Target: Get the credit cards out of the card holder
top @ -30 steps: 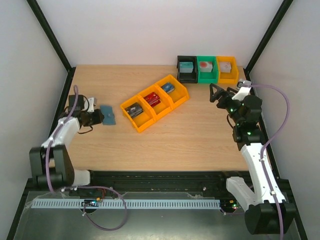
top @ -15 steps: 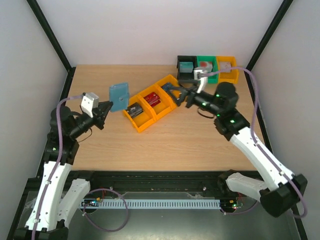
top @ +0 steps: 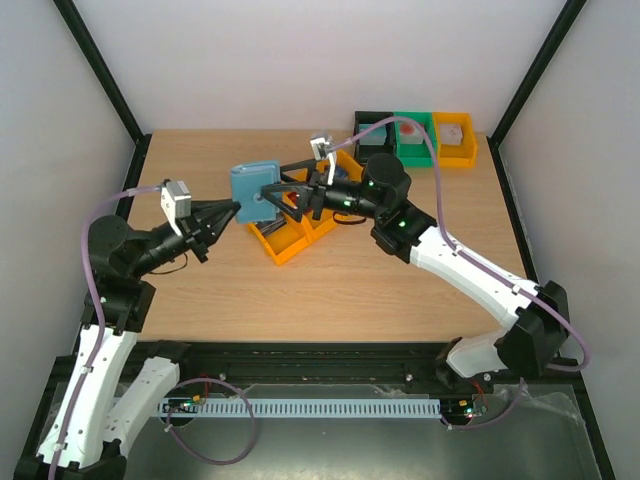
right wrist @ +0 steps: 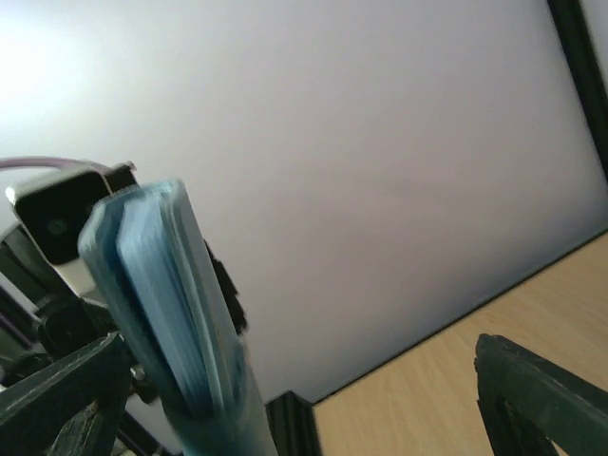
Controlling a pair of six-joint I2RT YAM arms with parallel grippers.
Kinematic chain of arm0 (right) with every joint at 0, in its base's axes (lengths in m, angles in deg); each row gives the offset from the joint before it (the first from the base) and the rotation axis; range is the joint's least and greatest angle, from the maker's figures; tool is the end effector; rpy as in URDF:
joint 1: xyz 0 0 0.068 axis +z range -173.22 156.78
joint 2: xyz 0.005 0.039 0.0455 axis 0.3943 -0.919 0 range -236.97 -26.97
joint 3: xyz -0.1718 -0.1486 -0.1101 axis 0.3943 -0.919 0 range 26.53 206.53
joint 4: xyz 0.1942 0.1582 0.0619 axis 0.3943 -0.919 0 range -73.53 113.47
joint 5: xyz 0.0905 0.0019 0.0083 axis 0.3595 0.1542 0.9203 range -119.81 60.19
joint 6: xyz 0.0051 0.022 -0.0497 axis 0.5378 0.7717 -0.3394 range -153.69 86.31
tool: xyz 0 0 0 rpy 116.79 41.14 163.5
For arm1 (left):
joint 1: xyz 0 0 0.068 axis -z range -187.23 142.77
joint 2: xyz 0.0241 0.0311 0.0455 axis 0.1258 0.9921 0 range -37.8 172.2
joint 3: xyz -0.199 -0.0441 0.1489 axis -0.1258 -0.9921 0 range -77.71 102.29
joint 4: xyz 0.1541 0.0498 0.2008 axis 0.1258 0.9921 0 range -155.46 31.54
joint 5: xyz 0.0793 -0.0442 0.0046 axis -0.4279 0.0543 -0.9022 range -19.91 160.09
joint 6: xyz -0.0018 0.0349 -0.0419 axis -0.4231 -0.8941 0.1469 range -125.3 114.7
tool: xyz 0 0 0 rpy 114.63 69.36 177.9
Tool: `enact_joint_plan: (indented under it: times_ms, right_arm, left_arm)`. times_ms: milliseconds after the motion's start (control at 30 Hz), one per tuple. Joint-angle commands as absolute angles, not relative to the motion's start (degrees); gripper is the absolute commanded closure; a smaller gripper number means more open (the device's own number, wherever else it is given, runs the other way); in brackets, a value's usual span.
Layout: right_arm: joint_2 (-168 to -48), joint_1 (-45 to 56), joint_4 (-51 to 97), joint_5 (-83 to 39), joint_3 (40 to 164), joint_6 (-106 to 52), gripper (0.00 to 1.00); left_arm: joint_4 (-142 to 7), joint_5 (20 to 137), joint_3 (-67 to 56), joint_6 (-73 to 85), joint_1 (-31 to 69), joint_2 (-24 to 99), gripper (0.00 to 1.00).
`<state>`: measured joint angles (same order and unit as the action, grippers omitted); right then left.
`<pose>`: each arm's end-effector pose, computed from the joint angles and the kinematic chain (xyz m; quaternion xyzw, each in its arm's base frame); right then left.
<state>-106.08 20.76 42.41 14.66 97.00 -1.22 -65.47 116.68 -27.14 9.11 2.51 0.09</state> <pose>0.2127 0.2408 0.3930 -0.3485 0.5610 0.6302 0.4083 0.1407 -0.0511 0.3959 0.2852 0.5859 -0.3916 0.6497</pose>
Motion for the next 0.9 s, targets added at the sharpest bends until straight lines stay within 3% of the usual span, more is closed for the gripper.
enact_joint_plan:
  times_ms: [0, 133, 267, 300, 367, 433, 500, 667, 867]
  right_arm:
    - [-107.8, 22.3, 51.4, 16.8, 100.7, 2.4, 0.09]
    - [-109.0, 22.3, 51.5, 17.0, 102.0, 4.5, 0.37]
    - [-108.6, 22.3, 49.1, 16.6, 102.5, 3.0, 0.87]
    - [-108.4, 22.2, 48.1, 16.6, 102.7, 2.0, 0.96]
    - [-107.5, 22.3, 46.5, 17.4, 102.8, 0.2, 0.98]
    - [-106.9, 22.3, 46.3, 20.0, 102.9, 0.0, 0.98]
    - [-106.9, 22.3, 49.7, 25.5, 103.4, 2.2, 0.98]
    - [-107.9, 22.4, 54.2, 31.9, 104.2, 9.3, 0.98]
    - [-108.9, 23.5, 56.7, 32.8, 104.9, 9.9, 0.98]
  left_arm:
    - [-68.8, 119.1, -27.8, 10.2, 3.7, -0.5, 0.98]
    - [-68.4, 119.8, -28.3, 10.0, 4.2, -0.8, 0.98]
    - [-67.7, 120.2, -28.5, 9.3, 4.3, -0.9, 0.98]
    - [-67.5, 120.1, -28.6, 9.3, 4.3, -0.9, 0.98]
    - [-67.6, 120.1, -28.8, 10.1, 4.3, -1.1, 0.98]
    - [-69.3, 120.9, -29.8, 12.0, 4.3, -1.5, 0.65]
    - [-73.4, 123.0, -31.4, 15.2, 4.3, -1.6, 0.53]
    - [-81.6, 126.1, -33.8, 21.3, 4.4, -0.5, 0.51]
    - [-83.9, 127.7, -34.6, 22.0, 7.0, 0.5, 0.61]
